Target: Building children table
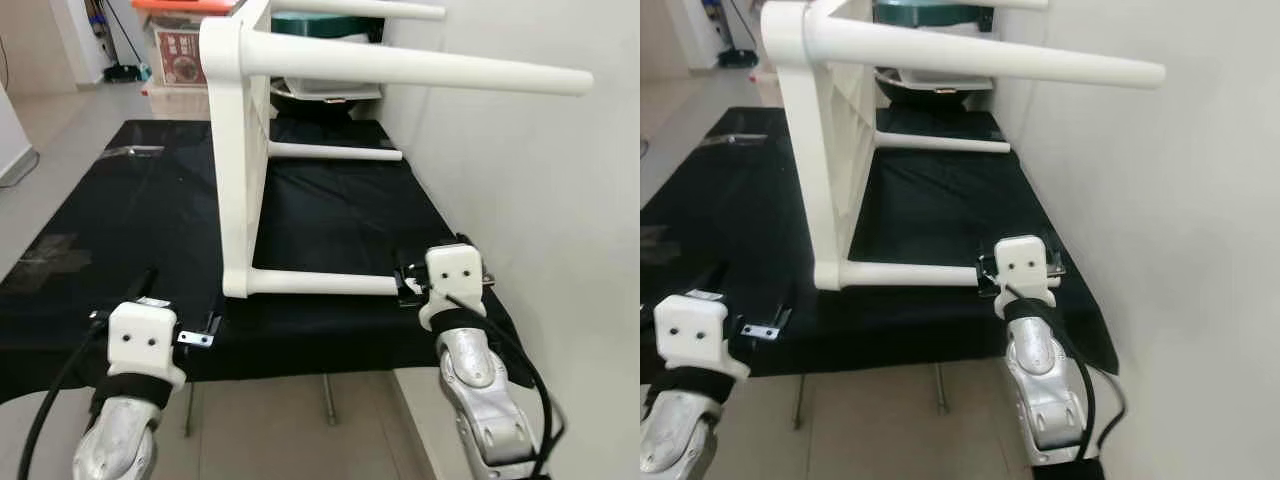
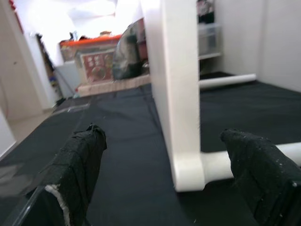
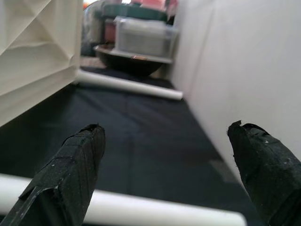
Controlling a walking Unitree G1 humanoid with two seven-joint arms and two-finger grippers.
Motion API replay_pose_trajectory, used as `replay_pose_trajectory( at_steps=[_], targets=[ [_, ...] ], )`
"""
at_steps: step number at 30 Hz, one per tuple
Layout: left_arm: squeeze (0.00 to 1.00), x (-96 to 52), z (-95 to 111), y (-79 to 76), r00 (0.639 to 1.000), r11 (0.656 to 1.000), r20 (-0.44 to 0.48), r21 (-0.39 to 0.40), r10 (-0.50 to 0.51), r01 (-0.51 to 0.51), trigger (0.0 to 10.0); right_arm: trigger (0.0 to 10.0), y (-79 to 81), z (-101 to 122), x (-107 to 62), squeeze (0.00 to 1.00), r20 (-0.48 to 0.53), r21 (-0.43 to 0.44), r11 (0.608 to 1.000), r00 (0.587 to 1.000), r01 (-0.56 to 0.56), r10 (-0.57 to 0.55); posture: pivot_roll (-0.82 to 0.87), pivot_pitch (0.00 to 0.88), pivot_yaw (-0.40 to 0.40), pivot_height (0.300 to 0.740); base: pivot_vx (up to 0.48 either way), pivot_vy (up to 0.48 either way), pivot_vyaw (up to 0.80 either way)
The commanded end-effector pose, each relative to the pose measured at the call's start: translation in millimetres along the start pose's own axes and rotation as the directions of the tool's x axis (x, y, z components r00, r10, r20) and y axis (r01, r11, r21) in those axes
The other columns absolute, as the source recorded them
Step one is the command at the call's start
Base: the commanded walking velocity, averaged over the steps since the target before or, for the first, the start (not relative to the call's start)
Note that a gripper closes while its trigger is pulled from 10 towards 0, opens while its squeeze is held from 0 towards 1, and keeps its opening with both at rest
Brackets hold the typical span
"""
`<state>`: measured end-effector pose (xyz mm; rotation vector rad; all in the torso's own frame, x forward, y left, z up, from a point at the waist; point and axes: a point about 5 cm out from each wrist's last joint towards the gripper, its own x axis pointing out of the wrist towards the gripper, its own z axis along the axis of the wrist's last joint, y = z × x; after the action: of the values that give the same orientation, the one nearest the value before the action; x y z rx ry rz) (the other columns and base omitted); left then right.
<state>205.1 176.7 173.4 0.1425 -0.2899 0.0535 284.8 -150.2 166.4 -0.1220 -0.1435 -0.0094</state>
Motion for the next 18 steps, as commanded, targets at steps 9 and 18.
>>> replay_pose_trajectory(
  at_steps=[9, 18],
  targets=[
    [0.00, -11.6, 4, 2.3, 0.999, 0.999, -0.031, 0.000, 0.034, -0.034, 10.0, 10.0, -6.9, -5, -14.8, 0.00, -0.009, 0.010, 0.999, 0.999, -0.031, 0.031, 0.09, 0.000, -0.070, 0.740, 0.000, 0.000, 0.00],
    [0.00, -7.6, 9, -0.9, 0.999, 0.998, -0.029, -0.034, 0.043, -0.044, 10.0, 10.0, -3.6, 0, -11.1, 0.00, 0.012, -0.008, 1.000, 1.000, -0.028, 0.028, 0.08, 0.000, -0.066, 0.740, 0.241, 0.000, 0.00]
  ],
)
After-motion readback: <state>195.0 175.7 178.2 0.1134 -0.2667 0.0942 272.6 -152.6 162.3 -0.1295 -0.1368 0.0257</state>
